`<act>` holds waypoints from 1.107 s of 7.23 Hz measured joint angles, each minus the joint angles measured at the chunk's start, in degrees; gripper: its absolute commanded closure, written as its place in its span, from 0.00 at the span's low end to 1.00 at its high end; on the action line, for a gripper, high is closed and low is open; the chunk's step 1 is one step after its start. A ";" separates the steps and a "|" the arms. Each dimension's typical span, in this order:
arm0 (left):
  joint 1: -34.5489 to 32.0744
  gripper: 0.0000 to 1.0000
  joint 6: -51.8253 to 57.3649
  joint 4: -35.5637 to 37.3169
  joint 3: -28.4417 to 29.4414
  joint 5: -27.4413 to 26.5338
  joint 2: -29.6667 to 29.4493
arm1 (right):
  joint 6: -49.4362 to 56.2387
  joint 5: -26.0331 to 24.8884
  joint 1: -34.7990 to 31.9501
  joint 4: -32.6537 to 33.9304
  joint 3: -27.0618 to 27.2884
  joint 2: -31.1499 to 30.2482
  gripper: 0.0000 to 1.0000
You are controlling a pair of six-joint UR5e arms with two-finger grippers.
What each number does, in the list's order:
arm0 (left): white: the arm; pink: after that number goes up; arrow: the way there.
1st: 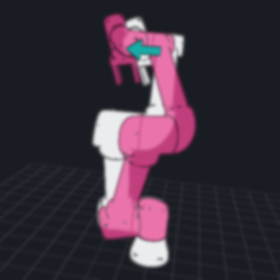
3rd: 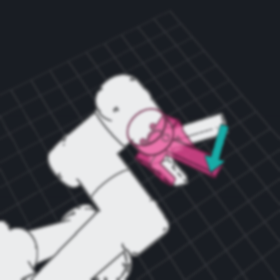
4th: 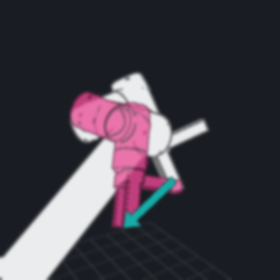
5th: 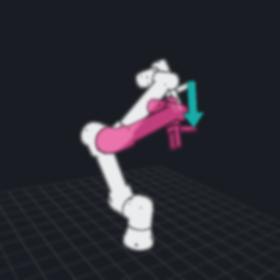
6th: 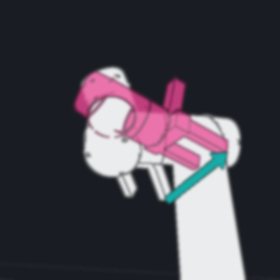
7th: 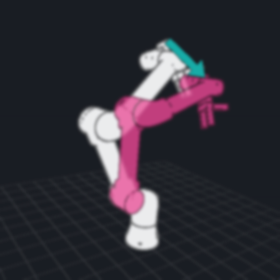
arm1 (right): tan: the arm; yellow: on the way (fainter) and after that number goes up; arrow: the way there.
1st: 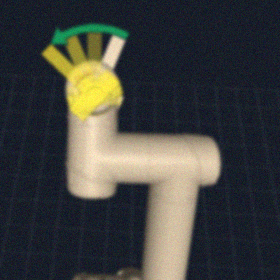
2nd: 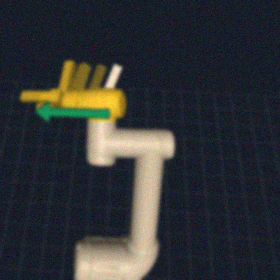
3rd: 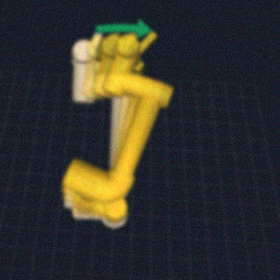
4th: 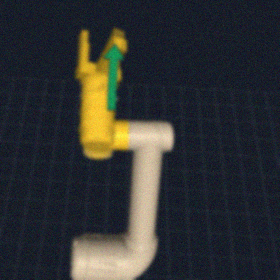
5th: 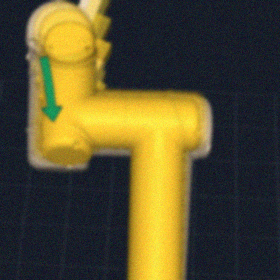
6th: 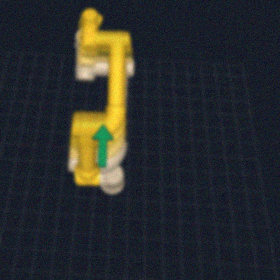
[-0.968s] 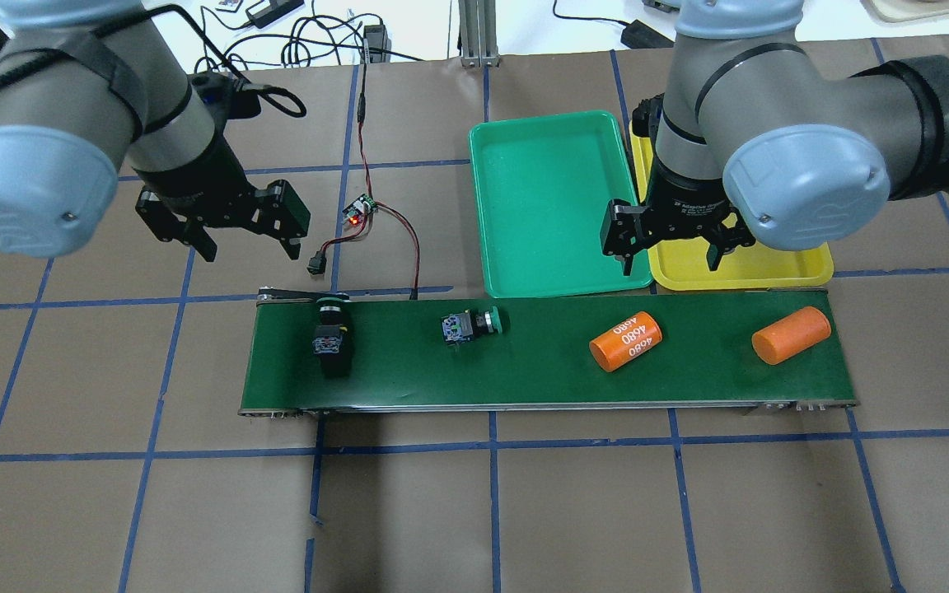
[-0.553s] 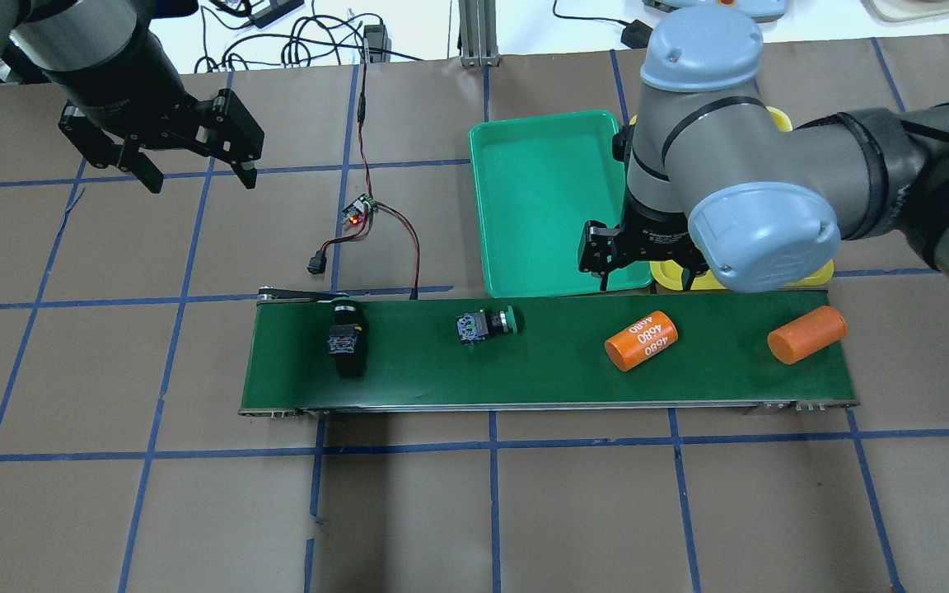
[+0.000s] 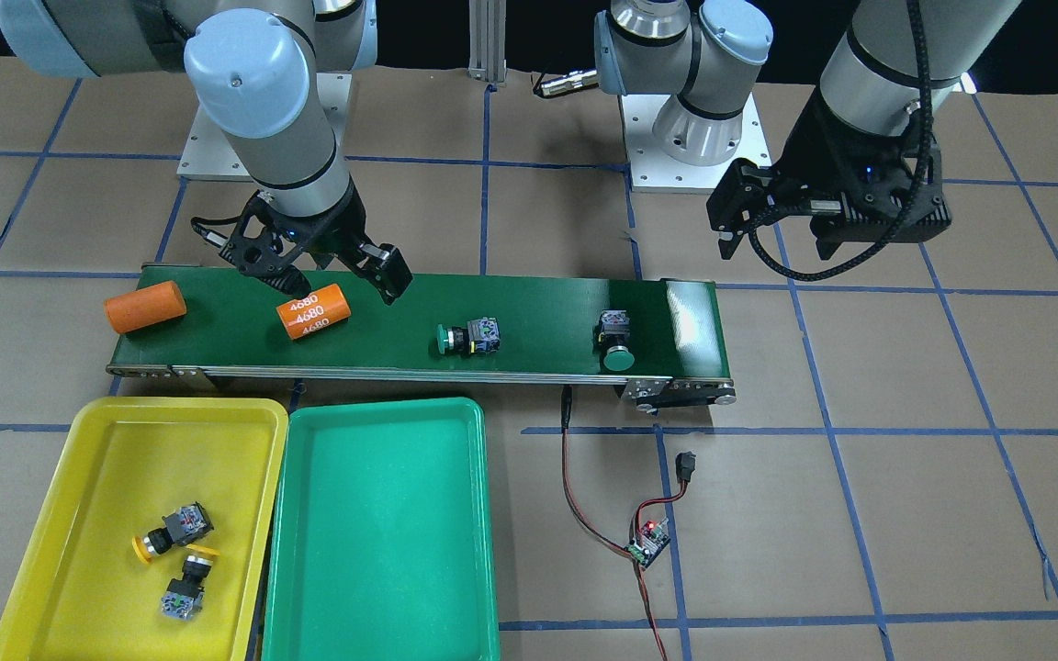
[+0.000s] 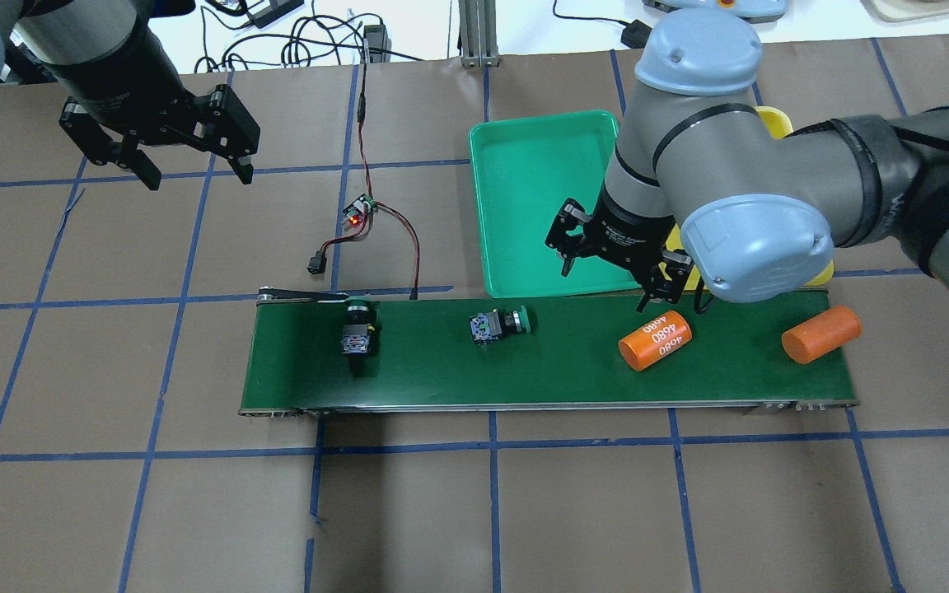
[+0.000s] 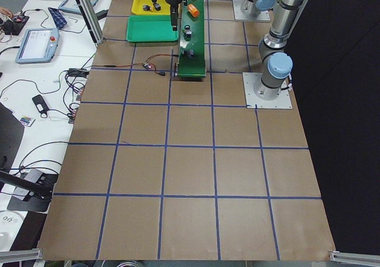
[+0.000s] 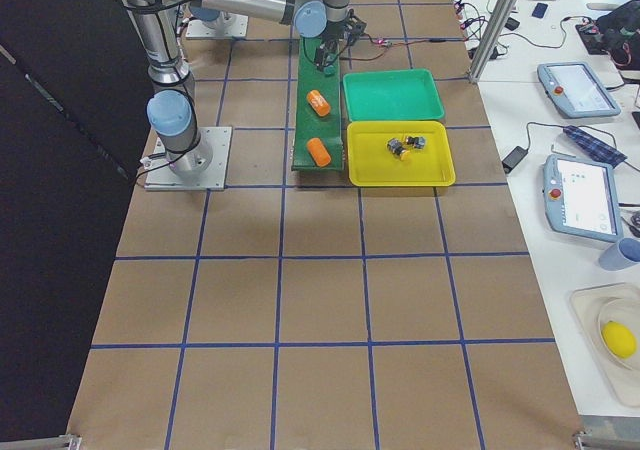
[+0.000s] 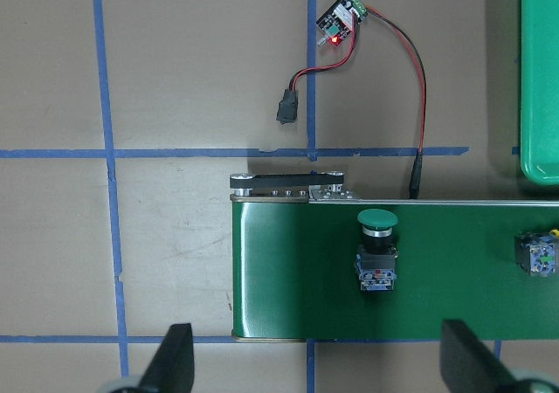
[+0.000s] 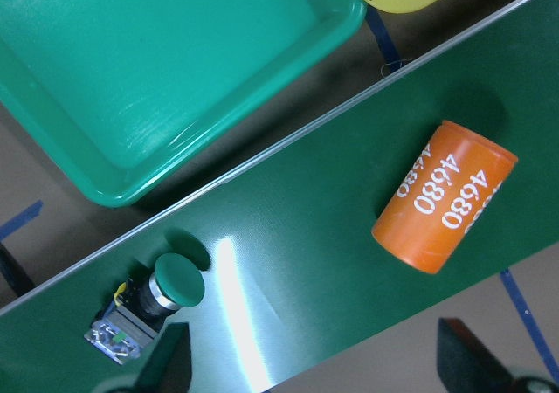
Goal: Sort buttons by color to trays
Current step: 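Lower the right gripper onto a green-cap button on the belt and grasp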
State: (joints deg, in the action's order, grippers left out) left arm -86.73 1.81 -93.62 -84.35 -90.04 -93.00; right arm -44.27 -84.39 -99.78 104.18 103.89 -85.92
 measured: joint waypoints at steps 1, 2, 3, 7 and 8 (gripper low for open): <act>0.57 0.00 0.02 0.01 0.01 0.02 -0.03 | -3.78 0.14 -0.13 0.09 0.07 0.08 0.00; 0.87 0.00 0.03 0.01 0.04 0.03 -0.06 | -5.51 0.18 -0.35 0.15 0.10 0.58 0.00; 0.98 0.00 0.02 0.02 0.05 0.05 -0.07 | -6.98 0.25 -0.65 0.39 0.12 1.14 0.00; 1.03 0.00 -0.15 0.02 0.06 0.31 -0.03 | -24.34 2.23 -4.18 5.59 0.17 5.33 0.00; 1.04 0.00 -0.20 0.02 0.06 0.35 -0.03 | -27.62 2.05 -5.55 7.35 0.17 6.93 0.00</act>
State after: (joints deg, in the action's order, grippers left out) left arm -85.69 1.61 -93.60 -84.29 -89.69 -93.03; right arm -71.89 -82.34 -105.34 111.53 104.06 -78.98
